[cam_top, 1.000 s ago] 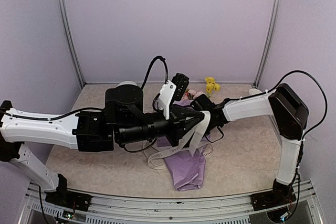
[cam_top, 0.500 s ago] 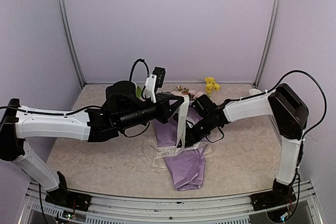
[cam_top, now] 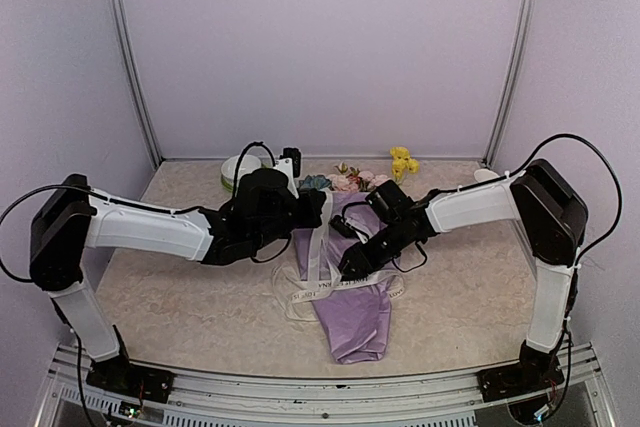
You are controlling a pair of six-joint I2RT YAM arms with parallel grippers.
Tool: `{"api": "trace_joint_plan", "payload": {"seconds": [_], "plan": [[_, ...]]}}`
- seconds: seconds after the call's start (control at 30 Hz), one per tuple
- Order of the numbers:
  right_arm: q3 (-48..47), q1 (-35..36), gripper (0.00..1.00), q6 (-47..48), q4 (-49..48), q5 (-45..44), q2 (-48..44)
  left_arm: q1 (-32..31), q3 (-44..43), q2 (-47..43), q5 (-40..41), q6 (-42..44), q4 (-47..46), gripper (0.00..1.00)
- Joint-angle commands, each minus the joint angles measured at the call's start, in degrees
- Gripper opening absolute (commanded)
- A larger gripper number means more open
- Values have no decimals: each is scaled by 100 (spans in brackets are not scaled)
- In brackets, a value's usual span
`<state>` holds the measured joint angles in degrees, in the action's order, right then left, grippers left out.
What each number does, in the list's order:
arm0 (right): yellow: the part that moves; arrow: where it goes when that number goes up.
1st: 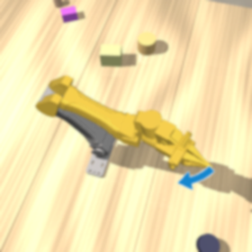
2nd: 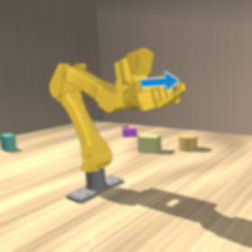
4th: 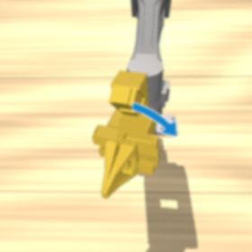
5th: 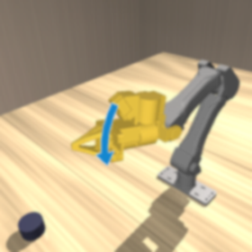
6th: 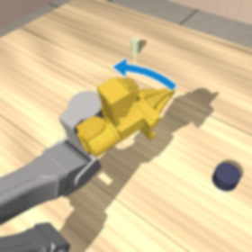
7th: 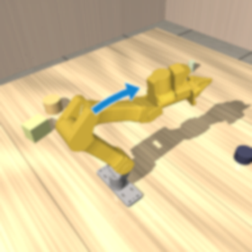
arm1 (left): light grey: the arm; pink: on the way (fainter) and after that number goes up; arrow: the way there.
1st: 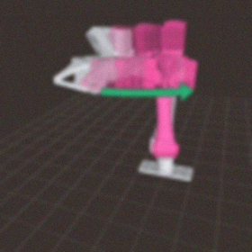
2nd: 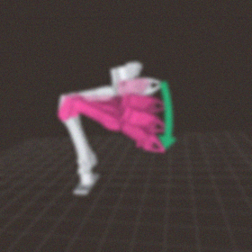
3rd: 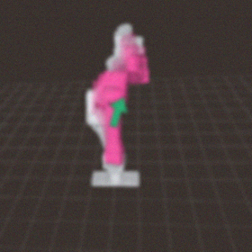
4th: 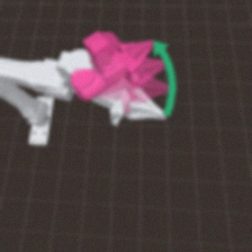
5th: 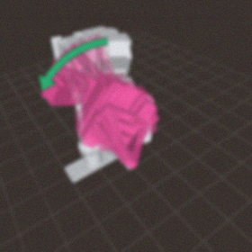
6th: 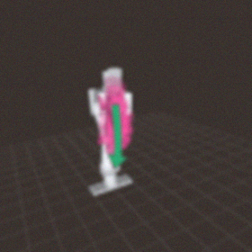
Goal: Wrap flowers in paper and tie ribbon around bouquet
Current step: Cross the ribbon over the folded bouquet.
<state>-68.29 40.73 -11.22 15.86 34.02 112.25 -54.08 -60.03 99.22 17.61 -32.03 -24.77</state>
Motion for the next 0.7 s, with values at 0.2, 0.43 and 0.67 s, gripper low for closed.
{"api": "trace_joint_plan", "payload": {"seconds": [0.2,0.43,0.67], "plan": [[213,-37,46,-99,407,-216,193,255,-2530,1745,-242,657,2667,32],[238,-39,46,-149,394,-229,103,674,-3644,2087,801,437,4492,96],[238,-56,46,-238,333,-203,130,941,-3638,1569,1180,991,4504,99]]}}
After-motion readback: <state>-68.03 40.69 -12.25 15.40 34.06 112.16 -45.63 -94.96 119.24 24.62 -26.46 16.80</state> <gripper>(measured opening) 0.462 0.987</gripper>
